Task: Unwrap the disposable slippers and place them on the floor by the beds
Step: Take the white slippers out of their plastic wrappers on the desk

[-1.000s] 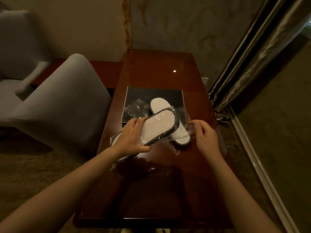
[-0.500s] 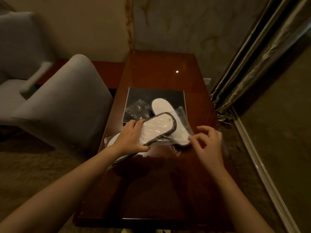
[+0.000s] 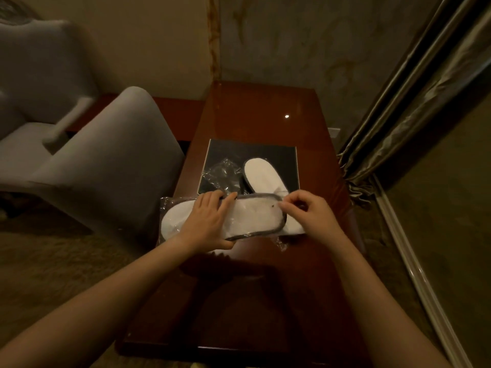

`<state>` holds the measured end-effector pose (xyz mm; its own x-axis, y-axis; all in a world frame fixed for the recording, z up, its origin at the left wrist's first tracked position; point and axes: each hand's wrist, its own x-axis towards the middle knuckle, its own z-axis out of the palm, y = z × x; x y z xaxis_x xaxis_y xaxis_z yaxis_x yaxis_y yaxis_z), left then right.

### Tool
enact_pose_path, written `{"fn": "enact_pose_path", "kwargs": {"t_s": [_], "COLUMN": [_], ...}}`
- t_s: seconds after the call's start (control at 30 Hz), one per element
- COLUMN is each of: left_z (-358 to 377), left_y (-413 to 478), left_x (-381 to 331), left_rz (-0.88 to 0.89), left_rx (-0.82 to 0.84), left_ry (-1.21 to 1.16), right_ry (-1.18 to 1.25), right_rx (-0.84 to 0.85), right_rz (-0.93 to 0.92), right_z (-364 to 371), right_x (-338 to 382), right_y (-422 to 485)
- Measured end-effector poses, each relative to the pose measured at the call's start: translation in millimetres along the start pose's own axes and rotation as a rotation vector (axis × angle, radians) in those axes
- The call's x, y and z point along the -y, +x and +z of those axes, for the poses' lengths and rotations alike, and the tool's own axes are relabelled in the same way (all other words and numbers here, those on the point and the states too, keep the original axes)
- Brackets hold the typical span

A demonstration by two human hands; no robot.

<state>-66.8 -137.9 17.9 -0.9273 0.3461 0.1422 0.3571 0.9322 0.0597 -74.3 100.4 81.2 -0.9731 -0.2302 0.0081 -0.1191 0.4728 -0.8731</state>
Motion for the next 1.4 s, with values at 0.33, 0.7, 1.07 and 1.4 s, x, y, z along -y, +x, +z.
{"fn": "enact_pose_path", "kwargs": {"t_s": [0.33, 0.7, 1.07, 1.4], "left_z": [-0.6, 7.5, 14.3, 43.4], "left_y": [1.3, 7.8, 11.5, 3.0], "left_x": [4.5, 13.6, -5.7, 38.3], "left_rz": [0.025, 0.059, 0.258, 0.198], "left_rx": [-0.056, 0.109, 0.117, 0.216], "left_ry": [-0.059, -0.041, -0.022, -0.136], "right_ry": [0.054, -0.041, -0.584, -0.499], "right_rx": [0.046, -0.034, 0.485, 0.324], "right_rz": [0.169, 0.266, 0.050, 0.162], "right_z": [8.5, -34.8, -5.4, -97.9], "right_x": [-13.2, -22.2, -1.2, -34.5], "right_y": [16.3, 23.9, 44.5, 16.2]}}
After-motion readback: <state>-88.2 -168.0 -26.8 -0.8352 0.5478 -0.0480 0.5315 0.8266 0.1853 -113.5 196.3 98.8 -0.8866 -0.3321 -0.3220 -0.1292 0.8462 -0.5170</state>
